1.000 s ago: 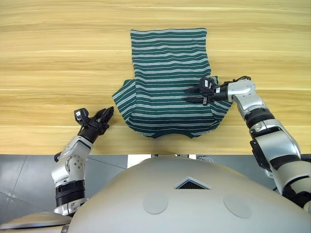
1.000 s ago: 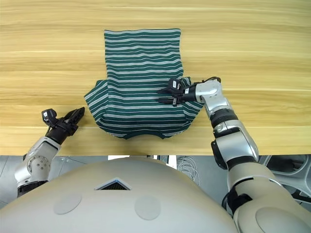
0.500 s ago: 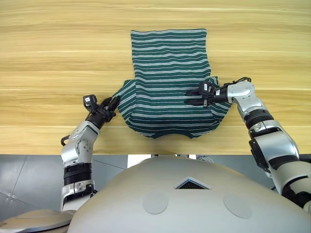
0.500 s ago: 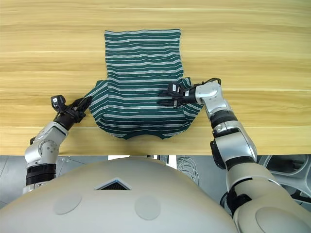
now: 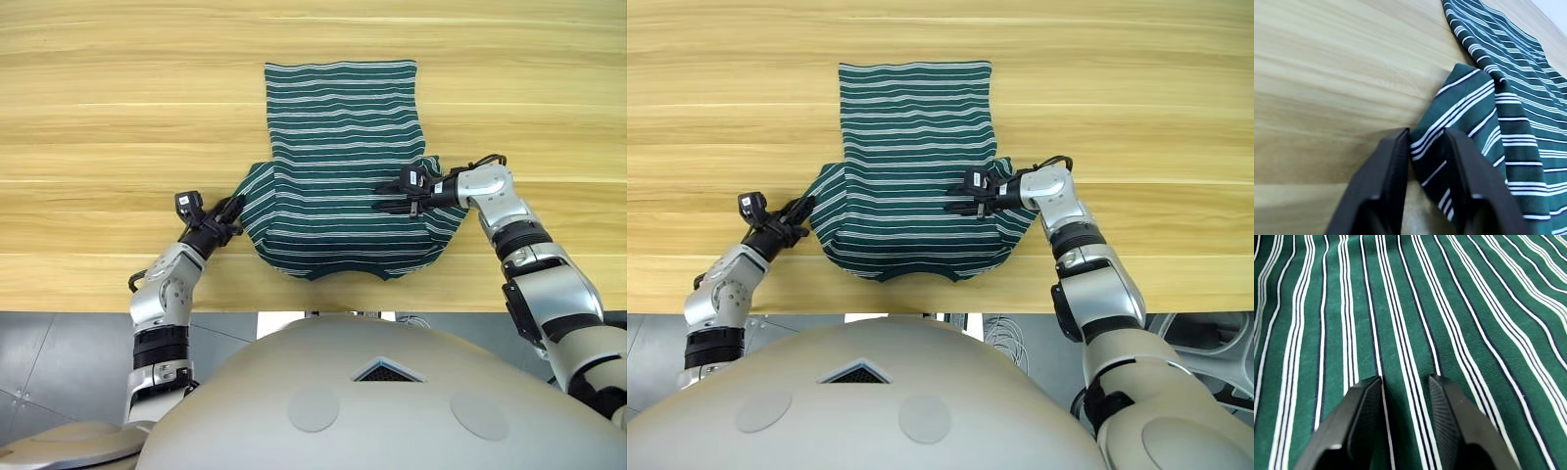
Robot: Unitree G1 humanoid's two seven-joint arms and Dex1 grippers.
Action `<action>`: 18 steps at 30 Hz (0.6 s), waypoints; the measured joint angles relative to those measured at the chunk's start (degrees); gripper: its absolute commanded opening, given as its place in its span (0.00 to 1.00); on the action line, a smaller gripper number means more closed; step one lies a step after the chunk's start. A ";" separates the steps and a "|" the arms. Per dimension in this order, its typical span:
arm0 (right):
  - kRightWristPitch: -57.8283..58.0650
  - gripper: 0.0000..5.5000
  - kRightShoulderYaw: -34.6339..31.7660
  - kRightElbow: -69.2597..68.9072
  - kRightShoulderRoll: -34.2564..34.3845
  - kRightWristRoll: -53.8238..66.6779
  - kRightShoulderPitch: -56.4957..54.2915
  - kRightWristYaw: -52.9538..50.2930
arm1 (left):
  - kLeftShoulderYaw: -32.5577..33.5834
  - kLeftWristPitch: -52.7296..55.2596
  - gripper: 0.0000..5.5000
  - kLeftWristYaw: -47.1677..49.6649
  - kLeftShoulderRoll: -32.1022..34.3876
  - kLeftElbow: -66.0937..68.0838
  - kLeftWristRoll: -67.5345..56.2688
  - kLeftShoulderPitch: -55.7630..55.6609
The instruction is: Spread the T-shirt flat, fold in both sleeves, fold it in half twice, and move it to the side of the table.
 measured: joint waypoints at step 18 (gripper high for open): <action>-0.08 0.33 -0.58 -1.30 -0.05 -0.28 0.50 0.14 | -9.82 4.78 0.00 2.46 -3.80 -20.13 0.36 3.56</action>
